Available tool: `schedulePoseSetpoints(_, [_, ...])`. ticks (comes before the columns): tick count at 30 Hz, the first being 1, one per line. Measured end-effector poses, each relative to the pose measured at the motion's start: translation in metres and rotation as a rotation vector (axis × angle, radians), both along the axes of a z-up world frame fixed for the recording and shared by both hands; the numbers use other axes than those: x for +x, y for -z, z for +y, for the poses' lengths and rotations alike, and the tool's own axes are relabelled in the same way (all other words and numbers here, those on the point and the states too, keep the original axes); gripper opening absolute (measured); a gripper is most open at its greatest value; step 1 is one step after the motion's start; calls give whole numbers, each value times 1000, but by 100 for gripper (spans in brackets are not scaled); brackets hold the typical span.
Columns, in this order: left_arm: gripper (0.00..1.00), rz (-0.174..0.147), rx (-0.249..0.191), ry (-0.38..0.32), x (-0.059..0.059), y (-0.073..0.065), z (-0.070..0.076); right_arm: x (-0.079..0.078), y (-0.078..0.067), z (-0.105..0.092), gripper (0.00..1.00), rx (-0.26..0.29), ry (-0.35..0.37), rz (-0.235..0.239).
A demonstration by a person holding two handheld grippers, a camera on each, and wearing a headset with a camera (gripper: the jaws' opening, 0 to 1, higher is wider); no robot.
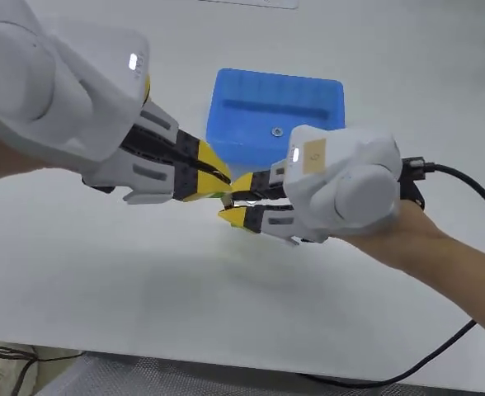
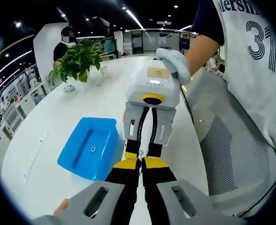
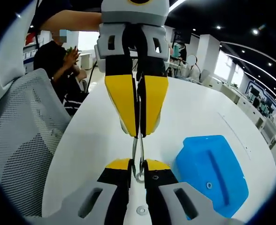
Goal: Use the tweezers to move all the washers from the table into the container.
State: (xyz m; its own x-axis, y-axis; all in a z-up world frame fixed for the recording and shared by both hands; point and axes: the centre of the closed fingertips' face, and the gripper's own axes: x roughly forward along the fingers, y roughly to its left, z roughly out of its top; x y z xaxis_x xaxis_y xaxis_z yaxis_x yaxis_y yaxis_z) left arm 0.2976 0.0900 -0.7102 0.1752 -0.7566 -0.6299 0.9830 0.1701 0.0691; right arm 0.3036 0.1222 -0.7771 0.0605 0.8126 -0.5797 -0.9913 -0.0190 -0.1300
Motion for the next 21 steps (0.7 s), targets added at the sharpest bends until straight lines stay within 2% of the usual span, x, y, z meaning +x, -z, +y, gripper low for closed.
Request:
schedulePoseSetpoints(10, [6,20,9,-3,2,4,-2,1,5,1,11,9,20,33])
schedulePoseSetpoints(14, [6,32,13,-5,2,7,-3,1,8,0,12,0,24,38])
schedulePoseSetpoints(15, [6,27,11,-4,3,7,-4,1,9,0,12,0,23,36])
schedulePoseSetpoints(17, [6,39,4,-7,3,6,-5,1,8,-1,12,3,28,43])
schedulePoseSetpoints(21, [6,36,7,-7,4,6,-6,1,11,-3,12,-12,23,38])
